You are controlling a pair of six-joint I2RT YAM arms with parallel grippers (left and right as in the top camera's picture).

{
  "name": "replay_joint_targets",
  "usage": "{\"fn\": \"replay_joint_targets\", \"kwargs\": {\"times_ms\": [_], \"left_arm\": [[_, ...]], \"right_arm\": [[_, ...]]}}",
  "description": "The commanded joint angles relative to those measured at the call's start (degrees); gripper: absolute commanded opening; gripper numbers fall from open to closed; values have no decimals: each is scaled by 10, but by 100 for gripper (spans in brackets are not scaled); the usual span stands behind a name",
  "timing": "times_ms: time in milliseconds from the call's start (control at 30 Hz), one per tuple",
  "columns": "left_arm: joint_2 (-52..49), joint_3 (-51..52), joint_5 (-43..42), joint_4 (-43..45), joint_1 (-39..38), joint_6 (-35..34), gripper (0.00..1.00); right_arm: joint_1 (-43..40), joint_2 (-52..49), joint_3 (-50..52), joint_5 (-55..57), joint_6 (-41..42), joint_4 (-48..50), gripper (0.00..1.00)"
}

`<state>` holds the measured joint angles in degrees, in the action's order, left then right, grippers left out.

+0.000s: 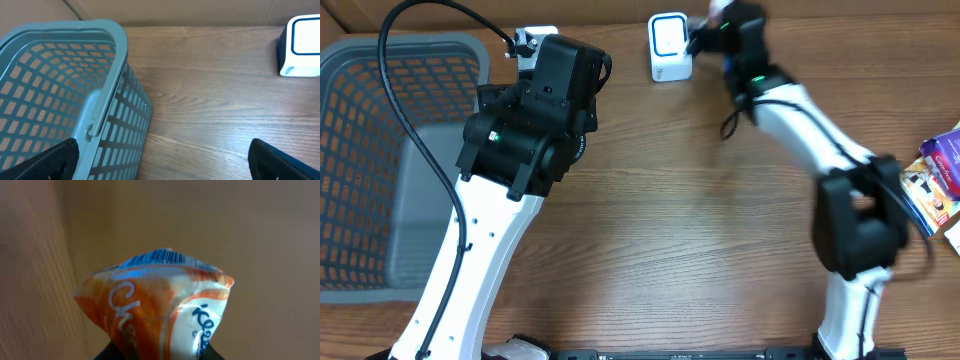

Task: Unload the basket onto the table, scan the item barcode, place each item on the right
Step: 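Carry the tissue pack to the right side and release it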

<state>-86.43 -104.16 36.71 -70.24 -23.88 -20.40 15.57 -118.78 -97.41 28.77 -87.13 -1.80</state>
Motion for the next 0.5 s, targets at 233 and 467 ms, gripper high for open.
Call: {"fn": "replay_joint_targets", "kwargs": {"times_ms": [233, 467], "left_arm": [[-4, 3, 7, 2, 2, 11, 100], [-4, 3, 7, 2, 2, 11, 100]], "right_arm": [[-324, 38, -8, -98, 696, -486, 4], [-475, 47, -18, -361, 752, -550, 100]]}}
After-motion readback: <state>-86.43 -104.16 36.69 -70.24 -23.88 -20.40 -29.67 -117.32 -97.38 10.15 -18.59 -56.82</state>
